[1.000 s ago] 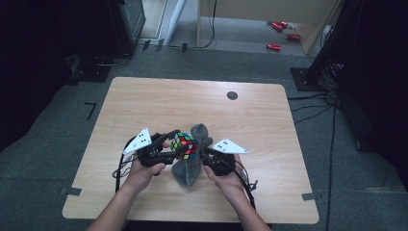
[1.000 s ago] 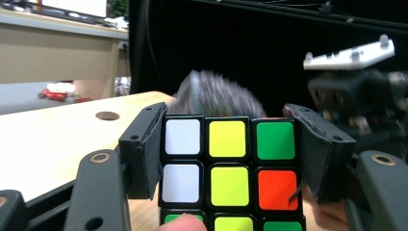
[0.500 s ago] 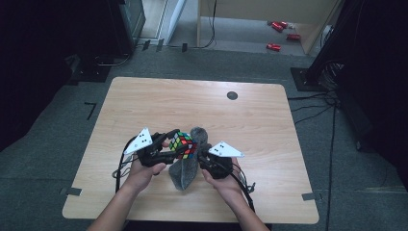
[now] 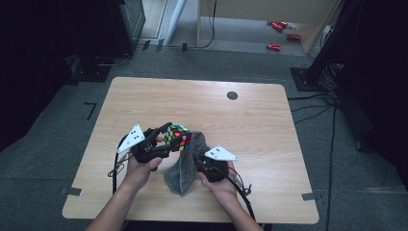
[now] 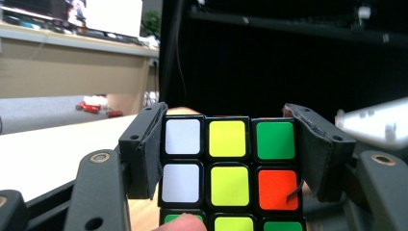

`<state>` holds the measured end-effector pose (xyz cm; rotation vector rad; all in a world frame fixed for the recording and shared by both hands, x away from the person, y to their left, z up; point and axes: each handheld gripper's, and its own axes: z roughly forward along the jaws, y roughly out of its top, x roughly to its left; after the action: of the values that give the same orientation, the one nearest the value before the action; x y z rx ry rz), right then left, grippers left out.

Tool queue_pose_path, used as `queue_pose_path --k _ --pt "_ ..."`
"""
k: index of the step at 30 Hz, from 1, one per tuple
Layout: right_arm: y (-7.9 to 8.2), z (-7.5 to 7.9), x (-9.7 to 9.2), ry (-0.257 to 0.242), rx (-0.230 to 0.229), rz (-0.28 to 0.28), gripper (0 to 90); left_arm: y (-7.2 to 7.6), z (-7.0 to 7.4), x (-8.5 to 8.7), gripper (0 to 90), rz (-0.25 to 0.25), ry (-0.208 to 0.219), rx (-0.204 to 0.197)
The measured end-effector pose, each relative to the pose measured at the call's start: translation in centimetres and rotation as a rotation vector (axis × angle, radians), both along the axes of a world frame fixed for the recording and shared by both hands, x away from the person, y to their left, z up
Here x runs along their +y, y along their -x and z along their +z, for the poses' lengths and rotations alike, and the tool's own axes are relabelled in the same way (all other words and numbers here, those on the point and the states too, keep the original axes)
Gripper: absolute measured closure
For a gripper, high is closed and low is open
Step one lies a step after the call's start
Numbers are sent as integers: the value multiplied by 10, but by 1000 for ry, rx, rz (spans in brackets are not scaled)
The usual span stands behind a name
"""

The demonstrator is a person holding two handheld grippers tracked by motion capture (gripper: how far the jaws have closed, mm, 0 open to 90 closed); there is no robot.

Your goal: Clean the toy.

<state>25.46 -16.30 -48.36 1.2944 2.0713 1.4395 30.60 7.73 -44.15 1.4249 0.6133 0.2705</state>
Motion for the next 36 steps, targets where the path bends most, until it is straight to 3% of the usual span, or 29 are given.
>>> queue_pose_path --k 2,4,6,11,13,17,22,25,27,32,36 --pt "2 0 6 -62 16 13 791 3 1 -3 359 -15 15 1" --pt "3 5 6 -164 21 22 791 7 -1 -11 359 -36 24 3" --pt "2 10 5 -231 37 11 791 10 -3 -18 359 -50 49 12" --pt "3 6 3 -291 96 2 792 11 -10 -26 359 -44 35 20" --pt "4 5 6 -289 100 17 792 10 -12 -25 359 -36 31 27" --pt "8 8 11 -255 65 48 792 8 -11 -22 359 -16 17 17" --pt "1 14 -6 -249 48 -59 796 8 -9 -17 360 -2 31 13" --pt "1 16 -9 -232 35 -86 796 9 -10 -19 360 -5 39 17" --pt "5 16 -1 -191 15 -79 795 10 -11 -22 360 -2 30 10" --pt "12 14 17 -148 8 -8 793 10 -12 -23 360 -4 13 14" --pt "10 18 8 -156 -5 -24 793 8 -9 -17 360 9 39 17"
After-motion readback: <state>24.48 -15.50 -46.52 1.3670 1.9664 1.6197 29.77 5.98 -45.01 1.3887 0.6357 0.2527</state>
